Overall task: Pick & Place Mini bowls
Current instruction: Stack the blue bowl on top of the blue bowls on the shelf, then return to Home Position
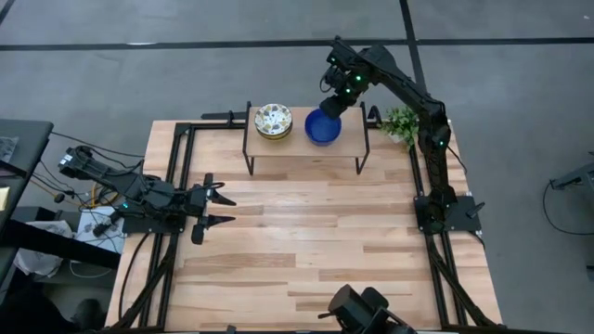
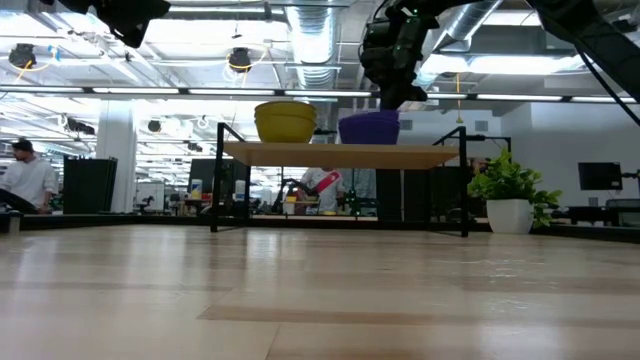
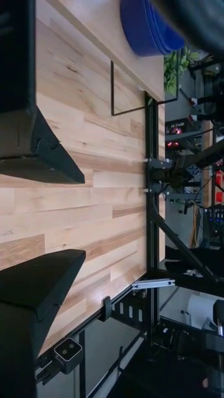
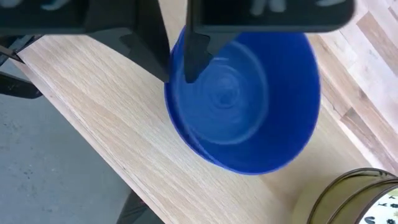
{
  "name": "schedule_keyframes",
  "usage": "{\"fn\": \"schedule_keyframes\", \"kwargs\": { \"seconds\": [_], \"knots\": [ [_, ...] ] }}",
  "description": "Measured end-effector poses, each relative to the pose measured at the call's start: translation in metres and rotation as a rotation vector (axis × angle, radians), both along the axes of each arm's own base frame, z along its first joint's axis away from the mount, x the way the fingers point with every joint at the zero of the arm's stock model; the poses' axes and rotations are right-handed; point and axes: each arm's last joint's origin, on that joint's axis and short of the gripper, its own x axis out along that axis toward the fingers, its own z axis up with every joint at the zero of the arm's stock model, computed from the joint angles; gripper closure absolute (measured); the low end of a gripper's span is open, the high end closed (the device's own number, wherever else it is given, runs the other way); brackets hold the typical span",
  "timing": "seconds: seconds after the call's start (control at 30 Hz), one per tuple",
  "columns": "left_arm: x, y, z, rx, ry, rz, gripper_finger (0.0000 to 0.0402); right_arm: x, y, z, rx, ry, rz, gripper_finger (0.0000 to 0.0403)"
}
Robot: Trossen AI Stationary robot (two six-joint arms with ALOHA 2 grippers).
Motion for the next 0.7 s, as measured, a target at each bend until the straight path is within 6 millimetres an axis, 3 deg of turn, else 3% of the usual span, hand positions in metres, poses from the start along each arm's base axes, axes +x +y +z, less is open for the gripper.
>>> {"fn": "schedule_keyframes", "kwargs": {
  "seconds": [0.33, 0.53, 0.7],
  "knots": [
    [0.000, 0.000, 0.000, 0.000, 0.000, 0.000, 0.0221, 0.000, 0.000, 0.000, 0.004, 0.002, 0.000, 0.0303],
    [0.000, 0.000, 0.000, 0.000, 0.000, 0.000, 0.0221, -0.003, 0.006, 0.006, 0.003, -0.006, 0.008, 0.0296],
    [0.000, 0.000, 0.000, 0.000, 0.000, 0.000, 0.0221, -0.012, 0.019, 0.025, -0.044, -0.035, 0.071, 0.0296]
  ]
}}
